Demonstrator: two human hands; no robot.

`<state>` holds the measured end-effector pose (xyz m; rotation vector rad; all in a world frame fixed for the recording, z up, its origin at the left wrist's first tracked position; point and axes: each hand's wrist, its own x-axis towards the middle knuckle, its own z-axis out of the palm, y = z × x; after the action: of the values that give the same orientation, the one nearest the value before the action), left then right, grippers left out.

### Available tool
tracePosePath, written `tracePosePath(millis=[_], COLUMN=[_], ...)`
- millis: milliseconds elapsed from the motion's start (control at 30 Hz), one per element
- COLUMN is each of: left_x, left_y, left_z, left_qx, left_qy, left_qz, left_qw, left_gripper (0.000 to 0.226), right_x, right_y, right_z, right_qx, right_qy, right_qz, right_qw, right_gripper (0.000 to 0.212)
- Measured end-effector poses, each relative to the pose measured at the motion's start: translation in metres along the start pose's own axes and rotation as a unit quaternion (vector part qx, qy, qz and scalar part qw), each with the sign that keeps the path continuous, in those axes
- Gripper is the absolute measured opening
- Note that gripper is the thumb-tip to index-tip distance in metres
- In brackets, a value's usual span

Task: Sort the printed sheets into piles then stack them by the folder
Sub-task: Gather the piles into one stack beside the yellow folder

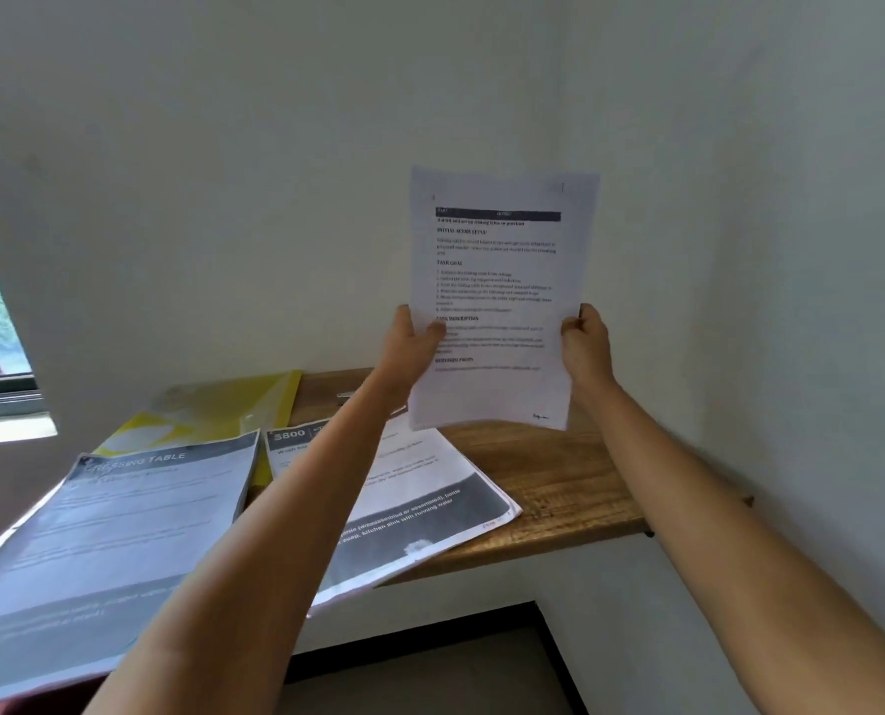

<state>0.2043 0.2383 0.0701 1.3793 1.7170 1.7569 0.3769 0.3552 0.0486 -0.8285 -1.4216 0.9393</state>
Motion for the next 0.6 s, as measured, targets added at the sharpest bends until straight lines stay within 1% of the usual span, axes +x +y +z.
tracePosePath(millis=[167,233,400,533,600], left_x=[0.001,0.007,0.02,0.033,0.039], left_y=[-0.011,-0.007,0.017,0.041,0.052], left_z=[-0.017,-0.02,-0.023,-0.026,-0.026], left_qx=[-0.047,-0.05,-0.039,-0.029,-0.023], left_qy=[0.023,0.034,0.061,0.06,0.058], left_qz=[0.026,0.038,0.082,0.103,0.117], left_qw=[0.998,0.997,0.994,0.992,0.991], left_gripper=[0.017,0.014,0.014,0.016,0.016], right_x=[-0.013,-0.013,0.001,0.017,0.023], right_y=[0.017,0.016,0.0,-0.024,-0.04], right_z=[0.012,0.014,0.014,0.012,0.011], right_qx=[0.029,0.051,0.068,0.064,0.069], right_qy=[-0.065,-0.077,-0.066,-0.058,-0.049], right_qz=[0.016,0.021,0.011,-0.014,-0.03], right_qw=[0.997,0.996,0.995,0.996,0.996], right_gripper=[0.016,0.014,0.027,0.019,0.018])
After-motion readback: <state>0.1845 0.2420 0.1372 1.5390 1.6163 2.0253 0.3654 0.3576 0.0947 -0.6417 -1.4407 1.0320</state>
